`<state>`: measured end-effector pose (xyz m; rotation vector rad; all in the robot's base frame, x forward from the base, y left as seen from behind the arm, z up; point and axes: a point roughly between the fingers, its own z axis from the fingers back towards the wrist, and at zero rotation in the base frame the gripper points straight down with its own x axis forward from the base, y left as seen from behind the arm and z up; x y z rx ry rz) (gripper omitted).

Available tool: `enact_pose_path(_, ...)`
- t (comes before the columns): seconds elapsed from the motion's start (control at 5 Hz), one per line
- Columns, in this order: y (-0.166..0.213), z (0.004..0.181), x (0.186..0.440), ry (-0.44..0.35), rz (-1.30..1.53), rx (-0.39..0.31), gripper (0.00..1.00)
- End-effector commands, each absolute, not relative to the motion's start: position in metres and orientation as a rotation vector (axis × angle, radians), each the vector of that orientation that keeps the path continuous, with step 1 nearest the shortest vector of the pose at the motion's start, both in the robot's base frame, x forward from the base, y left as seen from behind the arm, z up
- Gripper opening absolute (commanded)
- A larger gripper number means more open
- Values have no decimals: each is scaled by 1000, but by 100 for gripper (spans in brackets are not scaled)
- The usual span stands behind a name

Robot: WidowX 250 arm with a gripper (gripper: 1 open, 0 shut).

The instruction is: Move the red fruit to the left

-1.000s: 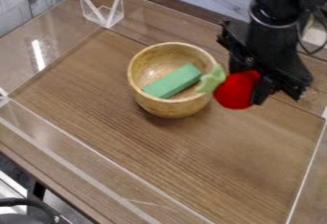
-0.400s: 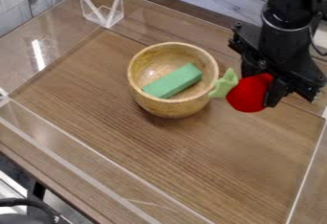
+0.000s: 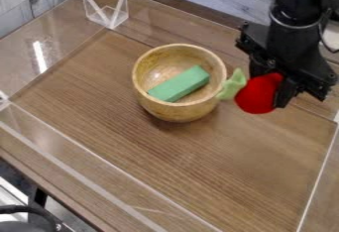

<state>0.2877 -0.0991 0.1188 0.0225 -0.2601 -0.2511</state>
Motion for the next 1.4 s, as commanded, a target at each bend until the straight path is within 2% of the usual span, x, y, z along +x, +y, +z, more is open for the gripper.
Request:
enact_pose_path(0.0,-97,143,299,-345,-213,-6,0)
enact_pose_path(1.2,-86,136,307,-333,-142,-68,0)
